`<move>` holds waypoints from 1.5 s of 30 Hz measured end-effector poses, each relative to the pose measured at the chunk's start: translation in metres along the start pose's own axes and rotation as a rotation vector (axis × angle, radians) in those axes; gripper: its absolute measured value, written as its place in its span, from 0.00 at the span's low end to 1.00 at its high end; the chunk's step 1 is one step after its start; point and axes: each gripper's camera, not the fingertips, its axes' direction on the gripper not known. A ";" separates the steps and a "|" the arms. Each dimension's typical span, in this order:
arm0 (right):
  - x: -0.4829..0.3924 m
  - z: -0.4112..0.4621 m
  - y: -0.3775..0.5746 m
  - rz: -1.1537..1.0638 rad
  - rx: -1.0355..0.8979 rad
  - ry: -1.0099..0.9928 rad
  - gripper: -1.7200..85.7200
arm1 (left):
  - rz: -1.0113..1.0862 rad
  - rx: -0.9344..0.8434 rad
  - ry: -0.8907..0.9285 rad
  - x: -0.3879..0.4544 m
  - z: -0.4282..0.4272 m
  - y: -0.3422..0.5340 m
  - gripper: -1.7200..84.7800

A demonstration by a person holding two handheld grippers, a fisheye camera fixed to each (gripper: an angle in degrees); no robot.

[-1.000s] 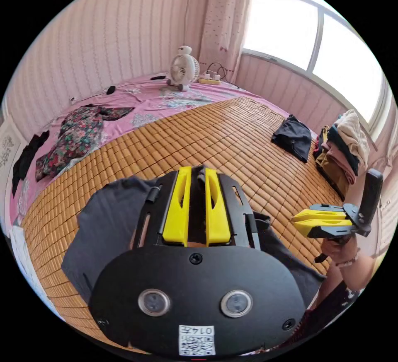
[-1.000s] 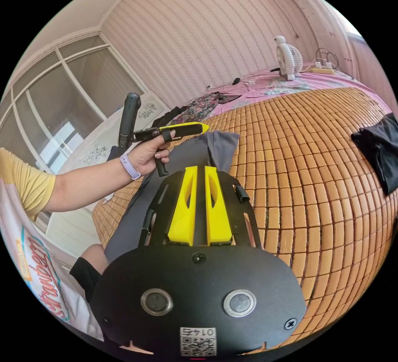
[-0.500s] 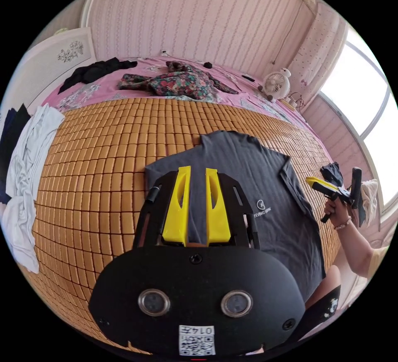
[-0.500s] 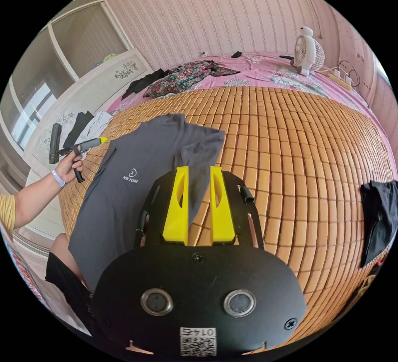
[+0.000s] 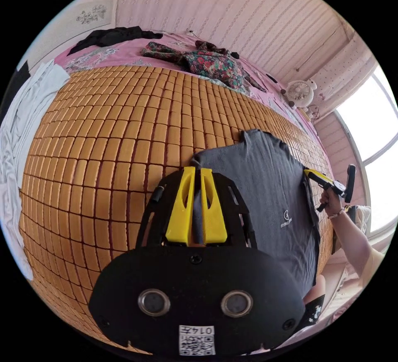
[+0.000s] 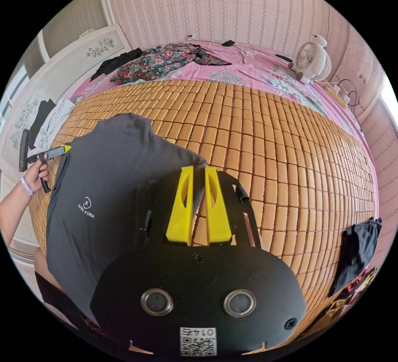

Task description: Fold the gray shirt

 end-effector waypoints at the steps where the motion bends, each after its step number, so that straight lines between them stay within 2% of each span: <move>1: -0.003 0.002 -0.002 -0.001 -0.009 0.000 0.03 | 0.007 -0.009 -0.006 0.000 -0.001 -0.002 0.07; 5: -0.016 -0.005 -0.005 -0.035 0.011 0.018 0.02 | 0.029 0.032 -0.013 -0.002 -0.019 -0.011 0.02; 8: -0.024 -0.028 -0.005 -0.048 0.062 0.033 0.02 | 0.021 0.103 0.017 -0.004 -0.047 -0.013 0.02; 13: -0.022 -0.100 0.020 -0.054 0.146 -0.103 0.02 | 0.131 0.166 0.102 0.012 -0.110 0.012 0.01; 18: -0.030 -0.174 0.092 -0.141 0.180 -0.174 0.02 | 0.311 0.188 0.150 0.025 -0.184 0.095 0.02; 22: -0.032 -0.203 0.200 -0.123 0.115 -0.282 0.04 | 0.248 0.120 0.267 0.008 -0.204 0.187 0.02; 27: -0.022 -0.171 0.312 0.071 -0.123 -0.277 0.06 | -0.029 -0.003 0.218 -0.034 -0.192 0.325 0.03; 30: -0.028 -0.167 0.344 0.130 -0.139 -0.282 0.07 | -0.089 -0.026 0.234 -0.041 -0.196 0.361 0.03; 37: -0.084 -0.133 0.321 0.028 -0.107 -0.333 0.08 | 0.027 -0.039 0.240 -0.007 -0.182 0.358 0.06; 41: -0.118 -0.093 0.291 -0.024 -0.130 -0.342 0.09 | 0.116 -0.085 0.293 0.036 -0.137 0.337 0.08; 45: -0.142 -0.050 0.267 -0.047 -0.164 -0.304 0.11 | 0.159 -0.116 0.242 0.072 -0.092 0.313 0.09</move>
